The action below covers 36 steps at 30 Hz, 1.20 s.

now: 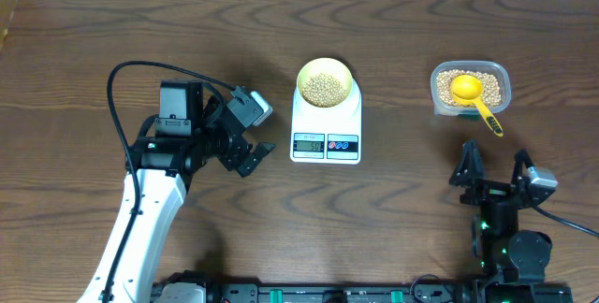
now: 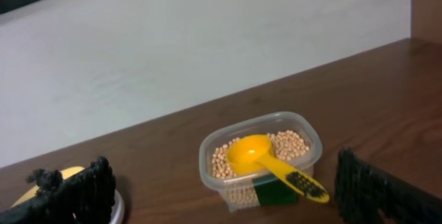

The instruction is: Scoop item into bowl and weigh 50g on scale

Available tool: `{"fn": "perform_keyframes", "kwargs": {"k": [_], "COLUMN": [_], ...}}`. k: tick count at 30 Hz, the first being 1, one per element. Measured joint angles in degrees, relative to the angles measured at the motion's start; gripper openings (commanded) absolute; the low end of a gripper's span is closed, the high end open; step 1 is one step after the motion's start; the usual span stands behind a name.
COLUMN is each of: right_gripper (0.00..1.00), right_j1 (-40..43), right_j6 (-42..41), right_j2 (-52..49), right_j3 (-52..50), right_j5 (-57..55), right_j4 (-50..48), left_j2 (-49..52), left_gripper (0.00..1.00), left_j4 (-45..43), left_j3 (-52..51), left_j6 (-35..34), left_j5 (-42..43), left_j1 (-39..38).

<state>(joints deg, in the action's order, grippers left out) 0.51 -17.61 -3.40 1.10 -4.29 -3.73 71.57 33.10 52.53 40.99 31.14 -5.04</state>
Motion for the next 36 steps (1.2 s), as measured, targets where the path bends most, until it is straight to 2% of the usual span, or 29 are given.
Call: {"fn": "perform_keyframes", "kwargs": {"k": [9,18,36], "right_gripper": [0.99,0.99,0.99], "right_j1": [0.0,0.0,0.0], "right_j6": [0.0,6.1,7.4], "right_j2": [2.7,2.7,2.7], "right_j3": [-0.7,-0.7,-0.7], "right_j5": [0.0,0.5,0.5], "right_j4": [7.5,7.5,7.5], "left_j2": [0.0,0.0,0.0], "left_gripper": [0.98,0.98,0.98], "left_j4": [0.0,0.0,0.0], "left_j3": [0.0,0.0,0.0], "left_j6": [0.0,0.0,0.0], "left_j5": [0.0,0.0,0.0], "left_j1": [0.0,0.0,0.0]}}
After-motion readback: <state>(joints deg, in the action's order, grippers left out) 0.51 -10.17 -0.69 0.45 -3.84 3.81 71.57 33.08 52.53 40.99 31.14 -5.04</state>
